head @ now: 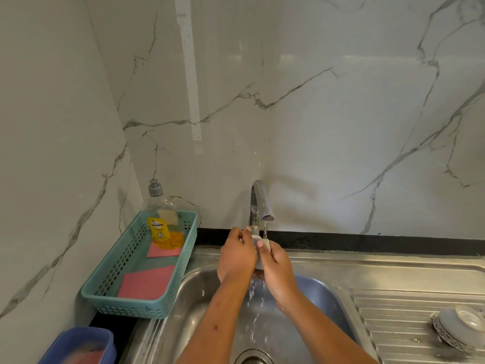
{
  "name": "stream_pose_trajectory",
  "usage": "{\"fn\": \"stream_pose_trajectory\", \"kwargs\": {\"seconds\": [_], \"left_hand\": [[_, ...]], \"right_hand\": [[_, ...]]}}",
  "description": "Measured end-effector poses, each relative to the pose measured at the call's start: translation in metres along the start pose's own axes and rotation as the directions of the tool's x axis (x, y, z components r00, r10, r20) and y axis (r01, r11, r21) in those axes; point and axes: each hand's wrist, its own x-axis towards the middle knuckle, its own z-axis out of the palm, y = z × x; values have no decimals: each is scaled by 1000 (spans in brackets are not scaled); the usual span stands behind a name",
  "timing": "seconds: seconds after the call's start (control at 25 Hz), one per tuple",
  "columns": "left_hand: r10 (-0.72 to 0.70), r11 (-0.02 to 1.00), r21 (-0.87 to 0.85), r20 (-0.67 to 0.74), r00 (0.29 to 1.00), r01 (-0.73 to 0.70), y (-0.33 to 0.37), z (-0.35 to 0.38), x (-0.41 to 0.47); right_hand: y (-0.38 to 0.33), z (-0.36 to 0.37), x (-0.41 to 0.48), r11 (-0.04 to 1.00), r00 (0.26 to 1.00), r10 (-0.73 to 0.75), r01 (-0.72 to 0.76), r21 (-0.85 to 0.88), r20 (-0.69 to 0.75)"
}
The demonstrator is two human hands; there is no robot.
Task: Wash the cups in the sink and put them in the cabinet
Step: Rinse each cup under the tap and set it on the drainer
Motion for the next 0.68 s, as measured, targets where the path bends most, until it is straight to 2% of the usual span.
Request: {"fn": "stream_pose_trajectory", "kwargs": {"seconds": [0.12,0.24,0.32,0.36,0.44,0.56,0.6,0.68], "left_hand": [[-147,987,80,99,984,139,-2,-2,4],[-183,976,150,184,966,156,-11,1,6],[-205,978,21,216,955,205,-16,2,7],[-226,965,-79,227,947,249,-17,1,8],[-235,934,-212,246,940,289,-20,0,8],[-234,893,-320,269,934,316,-27,-1,6],[-243,872,-354,290,926,339,-30,-2,6],[-253,816,-423,349,902,392,-32,-5,5]], "right_hand": [[5,-4,3,998,999,-37,38,-44,12],[6,-10,4,981,994,-81,92,-168,70],[9,-17,3,918,975,-164,206,-339,149],[11,-21,4,824,946,-233,316,-470,227],[11,-30,7,528,859,-306,512,-677,411],[9,-41,12,121,701,-380,685,-719,604],[10,-44,14,42,650,-401,716,-696,645],[14,-48,19,-11,604,-365,758,-652,709]]}}
